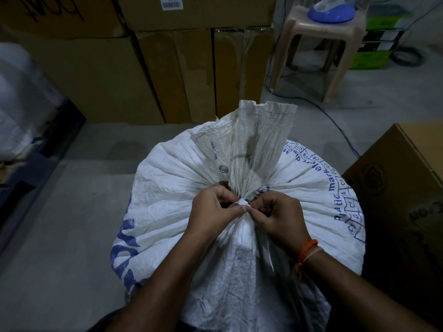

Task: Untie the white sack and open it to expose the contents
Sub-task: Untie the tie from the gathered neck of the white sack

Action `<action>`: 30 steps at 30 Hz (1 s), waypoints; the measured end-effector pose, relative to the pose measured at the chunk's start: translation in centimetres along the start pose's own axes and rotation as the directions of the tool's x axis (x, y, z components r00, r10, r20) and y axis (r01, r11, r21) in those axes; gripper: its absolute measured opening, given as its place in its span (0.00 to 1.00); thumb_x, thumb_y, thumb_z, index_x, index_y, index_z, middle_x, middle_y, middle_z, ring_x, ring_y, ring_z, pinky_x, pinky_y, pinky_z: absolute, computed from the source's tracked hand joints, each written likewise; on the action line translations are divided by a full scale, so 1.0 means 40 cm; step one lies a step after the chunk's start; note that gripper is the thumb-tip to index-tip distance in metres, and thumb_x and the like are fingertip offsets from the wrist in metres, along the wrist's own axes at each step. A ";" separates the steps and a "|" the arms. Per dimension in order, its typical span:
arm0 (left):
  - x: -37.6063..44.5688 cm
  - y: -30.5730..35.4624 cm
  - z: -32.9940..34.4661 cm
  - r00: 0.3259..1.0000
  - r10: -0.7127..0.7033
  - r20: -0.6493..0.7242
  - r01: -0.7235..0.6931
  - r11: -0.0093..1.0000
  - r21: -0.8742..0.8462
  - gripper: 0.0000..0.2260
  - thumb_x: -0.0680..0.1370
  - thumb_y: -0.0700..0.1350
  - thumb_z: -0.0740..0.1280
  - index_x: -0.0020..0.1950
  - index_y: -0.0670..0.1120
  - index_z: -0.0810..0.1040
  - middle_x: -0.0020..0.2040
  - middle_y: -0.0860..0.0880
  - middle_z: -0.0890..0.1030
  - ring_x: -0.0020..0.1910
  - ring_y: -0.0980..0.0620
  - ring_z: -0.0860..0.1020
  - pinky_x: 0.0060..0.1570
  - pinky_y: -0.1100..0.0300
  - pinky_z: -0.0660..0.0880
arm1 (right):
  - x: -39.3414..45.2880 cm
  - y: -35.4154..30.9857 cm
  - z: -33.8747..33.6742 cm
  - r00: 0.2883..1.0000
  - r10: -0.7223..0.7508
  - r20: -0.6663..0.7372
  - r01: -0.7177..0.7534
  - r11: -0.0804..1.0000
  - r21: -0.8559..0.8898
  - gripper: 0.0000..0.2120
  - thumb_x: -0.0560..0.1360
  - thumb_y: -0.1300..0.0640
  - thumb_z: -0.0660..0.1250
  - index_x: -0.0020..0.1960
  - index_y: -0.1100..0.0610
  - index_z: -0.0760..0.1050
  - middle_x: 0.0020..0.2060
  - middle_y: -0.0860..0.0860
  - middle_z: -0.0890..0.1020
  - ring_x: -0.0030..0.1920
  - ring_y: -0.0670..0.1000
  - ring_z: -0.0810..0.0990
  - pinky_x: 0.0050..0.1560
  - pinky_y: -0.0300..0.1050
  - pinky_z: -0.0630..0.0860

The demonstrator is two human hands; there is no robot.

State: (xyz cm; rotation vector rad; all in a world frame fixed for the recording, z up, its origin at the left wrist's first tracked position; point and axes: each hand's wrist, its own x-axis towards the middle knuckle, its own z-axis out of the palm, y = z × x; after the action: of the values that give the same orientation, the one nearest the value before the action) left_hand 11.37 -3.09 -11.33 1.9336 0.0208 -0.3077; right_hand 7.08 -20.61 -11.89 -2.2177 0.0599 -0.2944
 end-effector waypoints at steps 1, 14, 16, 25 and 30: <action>-0.001 0.001 -0.001 1.000 0.000 0.003 0.000 1.000 -0.003 0.11 0.66 0.47 0.84 0.41 0.46 0.85 0.39 0.48 0.88 0.43 0.48 0.88 0.48 0.46 0.85 | 0.001 0.000 0.000 1.000 -0.003 0.005 0.003 1.000 -0.003 0.10 0.68 0.57 0.80 0.33 0.52 0.80 0.27 0.43 0.78 0.31 0.43 0.78 0.32 0.32 0.69; -0.009 0.006 0.000 0.999 0.019 -0.025 -0.020 0.999 -0.032 0.10 0.65 0.49 0.82 0.40 0.49 0.84 0.39 0.49 0.88 0.43 0.49 0.88 0.49 0.47 0.84 | 0.006 -0.025 -0.031 0.996 -0.074 0.045 0.077 0.994 -0.078 0.05 0.67 0.57 0.79 0.36 0.53 0.83 0.29 0.45 0.81 0.36 0.42 0.79 0.34 0.29 0.69; -0.009 0.009 0.001 0.999 0.017 -0.038 -0.019 0.999 -0.042 0.09 0.67 0.48 0.82 0.41 0.49 0.84 0.40 0.48 0.89 0.44 0.49 0.88 0.51 0.44 0.85 | 0.010 -0.028 -0.044 0.996 -0.082 0.045 0.087 0.990 -0.111 0.05 0.67 0.56 0.79 0.37 0.52 0.83 0.29 0.45 0.82 0.35 0.45 0.79 0.36 0.33 0.72; -0.015 0.016 0.008 0.998 0.032 -0.060 -0.032 0.999 -0.005 0.08 0.69 0.48 0.82 0.41 0.48 0.84 0.39 0.49 0.88 0.42 0.49 0.88 0.49 0.43 0.85 | 0.015 -0.012 -0.037 0.999 -0.037 0.037 0.041 0.994 -0.104 0.06 0.67 0.57 0.78 0.35 0.53 0.82 0.29 0.46 0.81 0.32 0.45 0.78 0.35 0.42 0.74; -0.016 0.017 0.009 0.998 0.036 -0.042 -0.036 0.999 0.005 0.08 0.69 0.47 0.82 0.41 0.48 0.84 0.39 0.50 0.88 0.42 0.50 0.88 0.48 0.44 0.85 | 0.013 -0.007 -0.032 0.998 -0.042 0.037 0.044 0.996 -0.077 0.06 0.67 0.60 0.78 0.35 0.53 0.82 0.30 0.46 0.81 0.34 0.45 0.78 0.35 0.33 0.71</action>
State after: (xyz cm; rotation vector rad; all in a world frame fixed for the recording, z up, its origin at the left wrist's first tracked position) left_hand 10.77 -3.59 -10.70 1.9426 0.0132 -0.2428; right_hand 7.25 -21.50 -10.83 -2.3034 0.0045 -0.2805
